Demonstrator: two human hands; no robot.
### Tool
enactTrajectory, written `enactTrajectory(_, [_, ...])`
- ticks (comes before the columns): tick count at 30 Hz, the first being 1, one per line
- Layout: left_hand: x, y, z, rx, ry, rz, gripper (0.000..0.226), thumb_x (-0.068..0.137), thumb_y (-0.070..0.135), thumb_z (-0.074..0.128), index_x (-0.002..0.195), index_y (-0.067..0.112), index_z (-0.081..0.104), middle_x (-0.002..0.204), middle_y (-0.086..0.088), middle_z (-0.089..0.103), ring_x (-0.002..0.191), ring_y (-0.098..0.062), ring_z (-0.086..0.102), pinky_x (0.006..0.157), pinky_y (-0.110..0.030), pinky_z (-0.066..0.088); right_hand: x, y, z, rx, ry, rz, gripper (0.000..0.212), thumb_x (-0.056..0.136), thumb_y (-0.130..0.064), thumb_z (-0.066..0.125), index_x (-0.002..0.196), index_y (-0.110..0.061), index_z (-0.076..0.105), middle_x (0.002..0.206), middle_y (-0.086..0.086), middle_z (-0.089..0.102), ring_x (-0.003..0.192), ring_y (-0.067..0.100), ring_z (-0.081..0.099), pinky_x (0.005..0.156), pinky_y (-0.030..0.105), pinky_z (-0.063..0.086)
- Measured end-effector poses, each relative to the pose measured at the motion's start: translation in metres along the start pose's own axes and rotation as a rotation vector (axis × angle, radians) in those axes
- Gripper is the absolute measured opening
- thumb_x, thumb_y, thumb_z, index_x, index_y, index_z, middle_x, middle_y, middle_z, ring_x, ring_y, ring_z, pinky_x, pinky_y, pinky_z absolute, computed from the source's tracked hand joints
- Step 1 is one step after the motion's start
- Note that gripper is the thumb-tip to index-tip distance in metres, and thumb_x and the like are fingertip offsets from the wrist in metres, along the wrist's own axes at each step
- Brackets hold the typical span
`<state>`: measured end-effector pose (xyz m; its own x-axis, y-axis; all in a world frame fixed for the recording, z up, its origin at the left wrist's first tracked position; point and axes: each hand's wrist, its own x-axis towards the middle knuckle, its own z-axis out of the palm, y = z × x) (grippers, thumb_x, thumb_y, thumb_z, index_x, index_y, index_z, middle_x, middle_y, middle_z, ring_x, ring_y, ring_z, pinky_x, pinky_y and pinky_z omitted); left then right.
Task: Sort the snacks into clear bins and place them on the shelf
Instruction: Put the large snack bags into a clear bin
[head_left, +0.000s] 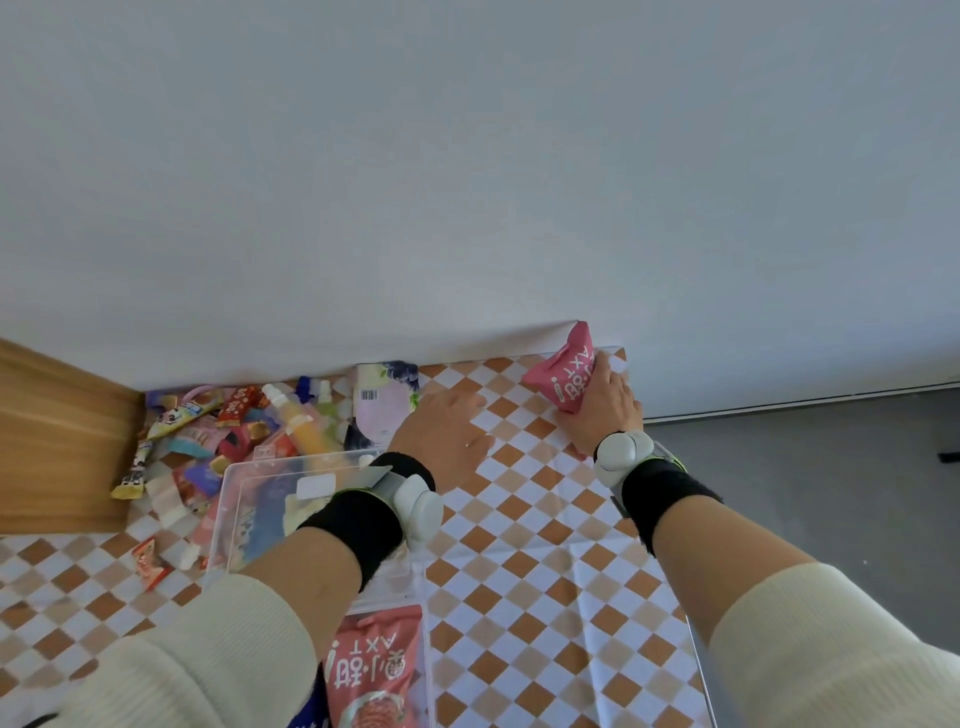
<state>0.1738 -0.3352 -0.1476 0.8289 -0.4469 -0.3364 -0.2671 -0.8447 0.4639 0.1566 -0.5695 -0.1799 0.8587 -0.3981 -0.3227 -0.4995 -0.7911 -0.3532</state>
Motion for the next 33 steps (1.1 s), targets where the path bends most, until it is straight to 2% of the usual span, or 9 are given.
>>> enactTrajectory(2, [-0.002,-0.003,-0.001,-0.006,0.019,0.0,0.049,0.094,0.041,0.055,0.14,0.025,0.045,0.142,-0.002,0.046,0.127,-0.023,0.043,0.098,-0.035,0.045,-0.002,-0.001,0.001,-0.007,0.048,-0.037,0.078,0.079,-0.05,0.071,0.137,-0.012,0.034,0.123,0.01,0.058,0.115,0.034,0.055,0.1,0.05,0.042])
enactTrajectory(4, [-0.009,-0.005,-0.004,-0.008,0.023,0.001,0.054,0.094,0.042,0.055,0.143,0.025,0.041,0.142,-0.002,0.046,0.126,-0.023,0.044,0.098,-0.035,0.045,-0.012,-0.006,-0.001,0.006,0.042,-0.049,0.07,0.079,-0.05,0.07,0.13,-0.014,0.04,0.117,0.008,0.059,0.107,0.034,0.059,0.097,0.049,0.043])
enactTrajectory(7, [-0.023,-0.011,-0.011,0.011,0.023,0.007,0.059,0.094,0.044,0.054,0.146,0.025,0.034,0.145,-0.003,0.044,0.126,-0.026,0.044,0.101,-0.04,0.044,-0.033,-0.017,-0.004,-0.007,0.01,-0.074,0.073,0.074,-0.057,0.068,0.133,-0.022,0.042,0.113,0.003,0.057,0.101,0.032,0.059,0.098,0.048,0.042])
enactTrajectory(11, [-0.056,-0.024,-0.023,0.02,0.038,-0.012,0.062,0.093,0.046,0.054,0.147,0.027,0.031,0.14,-0.005,0.049,0.124,-0.029,0.046,0.1,-0.04,0.042,-0.073,-0.04,-0.003,0.016,-0.026,-0.128,0.072,0.073,-0.049,0.069,0.135,-0.027,0.04,0.11,0.001,0.049,0.097,0.029,0.058,0.097,0.053,0.042])
enactTrajectory(17, [-0.125,-0.057,-0.037,0.017,0.126,-0.025,0.061,0.095,0.043,0.056,0.147,0.02,0.033,0.138,-0.013,0.051,0.125,-0.032,0.046,0.102,-0.043,0.039,-0.143,-0.08,0.009,0.063,-0.059,-0.218,0.077,0.075,-0.042,0.071,0.144,-0.031,0.038,0.114,0.003,0.044,0.101,0.03,0.055,0.085,0.049,0.053])
enactTrajectory(22, [-0.172,-0.08,-0.044,-0.03,0.191,-0.071,0.057,0.098,0.05,0.047,0.145,0.019,0.037,0.142,-0.011,0.05,0.131,-0.03,0.046,0.106,-0.045,0.038,-0.188,-0.103,0.023,-0.038,-0.048,-0.294,0.078,0.073,-0.051,0.064,0.144,-0.039,0.034,0.114,0.001,0.043,0.105,0.03,0.049,0.09,0.055,0.046])
enactTrajectory(25, [-0.212,-0.101,-0.041,-0.082,0.192,-0.123,0.055,0.1,0.053,0.035,0.145,0.021,0.038,0.146,-0.011,0.047,0.135,-0.031,0.041,0.11,-0.05,0.035,-0.227,-0.12,0.041,-0.1,-0.024,-0.364,0.077,0.07,-0.056,0.058,0.142,-0.044,0.034,0.112,0.0,0.045,0.102,0.029,0.049,0.089,0.054,0.043])
enactTrajectory(30, [-0.27,-0.13,-0.03,-0.093,0.227,-0.173,0.057,0.103,0.051,0.031,0.147,0.015,0.037,0.148,-0.016,0.045,0.136,-0.033,0.039,0.111,-0.047,0.033,-0.284,-0.146,0.073,-0.26,0.005,-0.496,0.084,0.063,-0.068,0.051,0.143,-0.047,0.036,0.108,0.001,0.048,0.099,0.028,0.05,0.093,0.052,0.038])
enactTrajectory(33, [-0.301,-0.15,-0.022,-0.118,0.25,-0.193,0.059,0.102,0.052,0.03,0.145,0.014,0.039,0.146,-0.016,0.046,0.135,-0.032,0.04,0.11,-0.046,0.035,-0.321,-0.161,0.095,-0.329,-0.005,-0.588,0.085,0.061,-0.061,0.061,0.141,-0.049,0.034,0.11,0.002,0.048,0.102,0.031,0.05,0.096,0.056,0.036])
